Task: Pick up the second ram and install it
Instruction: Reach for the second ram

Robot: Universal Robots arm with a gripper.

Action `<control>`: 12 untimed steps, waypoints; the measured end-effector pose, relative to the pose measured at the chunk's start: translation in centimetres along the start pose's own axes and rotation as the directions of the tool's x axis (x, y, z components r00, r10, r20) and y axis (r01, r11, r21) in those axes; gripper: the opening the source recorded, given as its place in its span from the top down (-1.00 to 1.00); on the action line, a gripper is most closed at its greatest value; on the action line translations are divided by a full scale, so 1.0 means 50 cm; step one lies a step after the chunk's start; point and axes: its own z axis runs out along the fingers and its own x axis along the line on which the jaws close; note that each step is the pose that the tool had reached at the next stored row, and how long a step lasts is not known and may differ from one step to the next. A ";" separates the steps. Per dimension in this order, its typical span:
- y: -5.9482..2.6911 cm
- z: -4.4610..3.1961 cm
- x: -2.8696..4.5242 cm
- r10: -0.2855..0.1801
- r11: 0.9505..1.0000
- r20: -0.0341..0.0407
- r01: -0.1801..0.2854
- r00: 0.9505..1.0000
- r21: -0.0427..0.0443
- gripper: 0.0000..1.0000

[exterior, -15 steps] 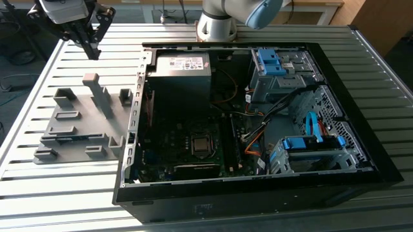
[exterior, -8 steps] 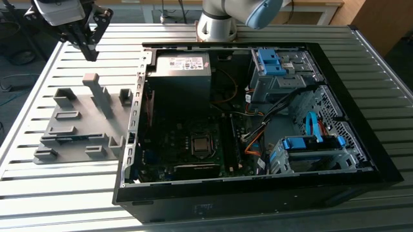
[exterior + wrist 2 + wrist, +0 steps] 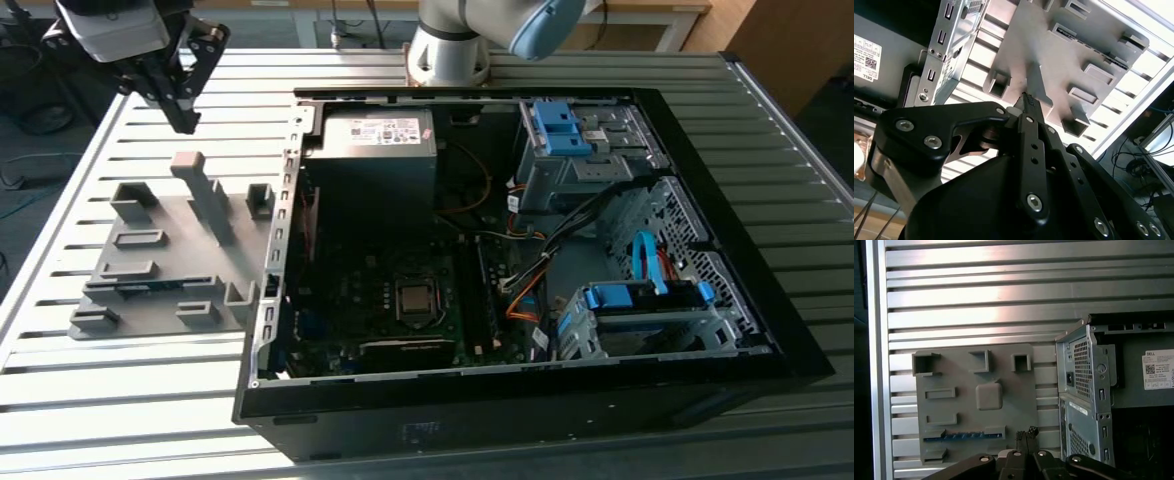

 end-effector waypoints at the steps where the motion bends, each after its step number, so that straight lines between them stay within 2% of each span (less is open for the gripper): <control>1: -0.002 0.000 0.001 0.000 1.000 0.000 0.000 1.000 0.000 0.79; 12: -0.012 -0.001 0.025 0.000 1.000 0.000 0.000 1.000 0.000 0.79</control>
